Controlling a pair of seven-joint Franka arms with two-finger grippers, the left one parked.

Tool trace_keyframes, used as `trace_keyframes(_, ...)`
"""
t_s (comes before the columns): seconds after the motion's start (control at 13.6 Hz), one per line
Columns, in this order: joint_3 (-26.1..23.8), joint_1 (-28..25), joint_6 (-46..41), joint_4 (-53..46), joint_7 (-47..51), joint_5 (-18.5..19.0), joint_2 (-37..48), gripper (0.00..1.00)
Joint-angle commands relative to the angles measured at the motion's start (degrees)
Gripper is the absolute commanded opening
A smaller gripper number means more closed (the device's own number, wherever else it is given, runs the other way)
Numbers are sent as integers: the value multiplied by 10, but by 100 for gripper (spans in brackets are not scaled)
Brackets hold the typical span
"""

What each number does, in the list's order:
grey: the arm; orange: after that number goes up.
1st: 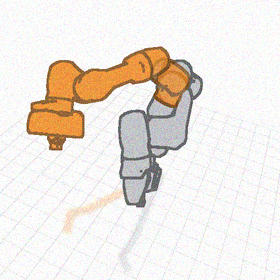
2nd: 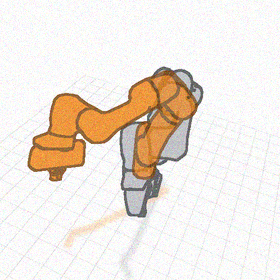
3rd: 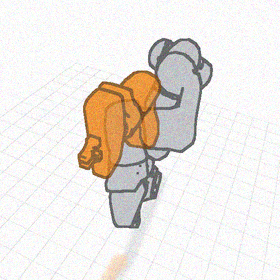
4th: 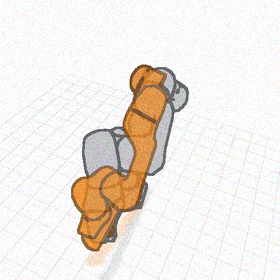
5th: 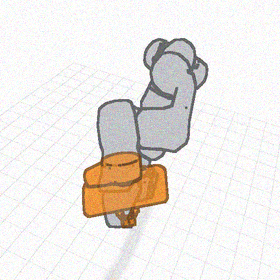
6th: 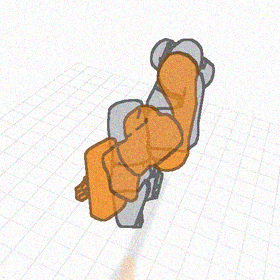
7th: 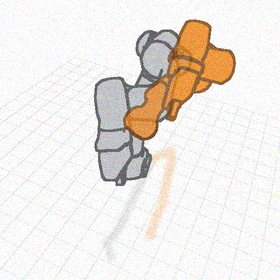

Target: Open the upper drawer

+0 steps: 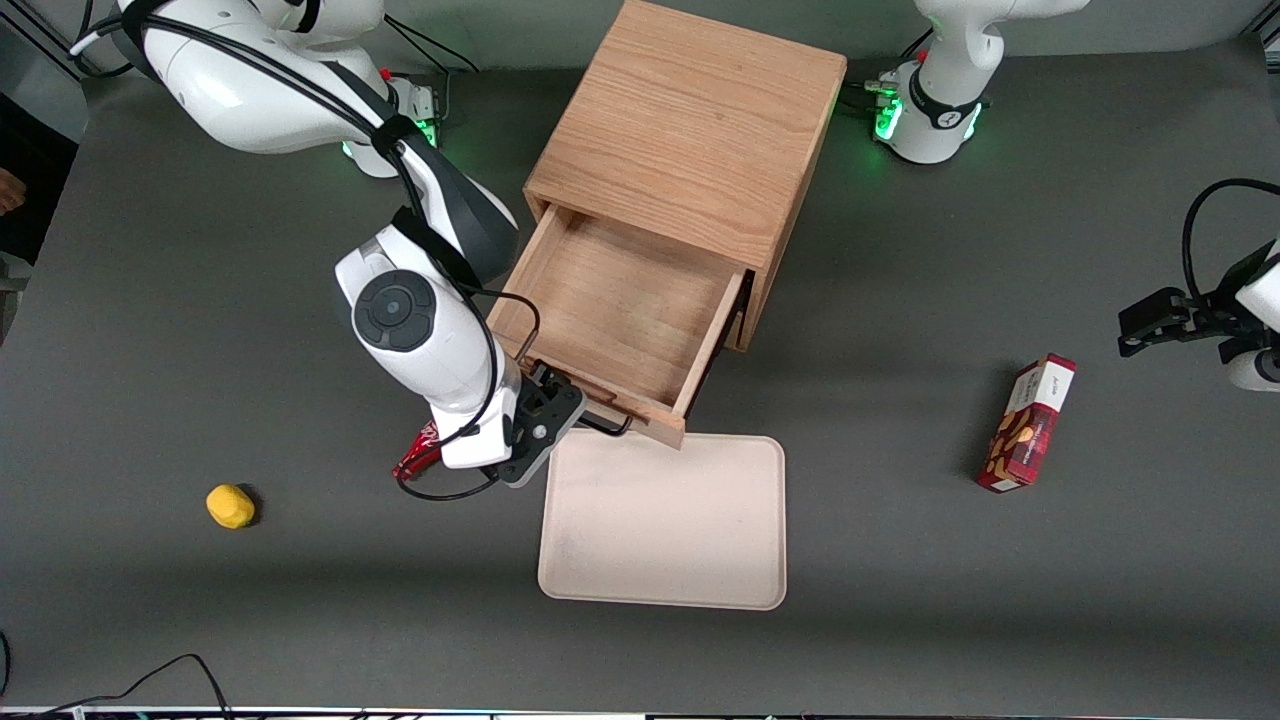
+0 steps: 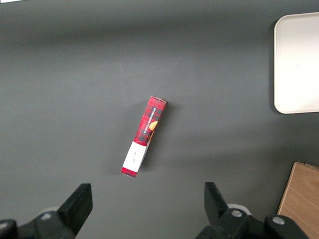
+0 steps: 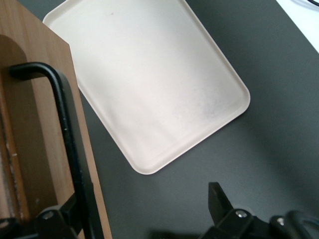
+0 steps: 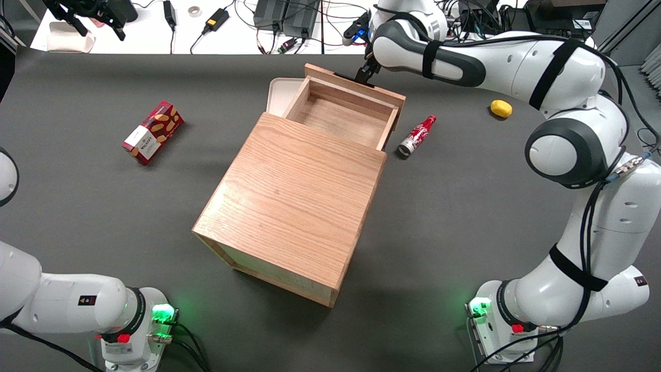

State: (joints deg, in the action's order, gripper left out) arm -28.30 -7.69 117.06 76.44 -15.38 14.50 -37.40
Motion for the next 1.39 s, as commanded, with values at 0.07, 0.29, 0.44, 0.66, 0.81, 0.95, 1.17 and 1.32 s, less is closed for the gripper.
trace_keyframes(0.07,14,11,-7,-23,-30,17,-3,100)
trace_keyframes(0.29,24,10,-7,-31,-33,14,-6,100)
trace_keyframes(0.44,23,10,-9,-35,-28,11,-5,100)
trace_keyframes(0.66,24,10,-9,-39,-26,-20,3,100)
trace_keyframes(0.81,24,10,-10,-55,-24,-30,6,100)
trace_keyframes(0.95,24,10,-10,-59,-16,-52,10,100)
trace_keyframes(1.17,25,9,-10,-59,-10,-94,15,100)
trace_keyframes(1.32,24,10,-12,-59,6,-119,21,100)
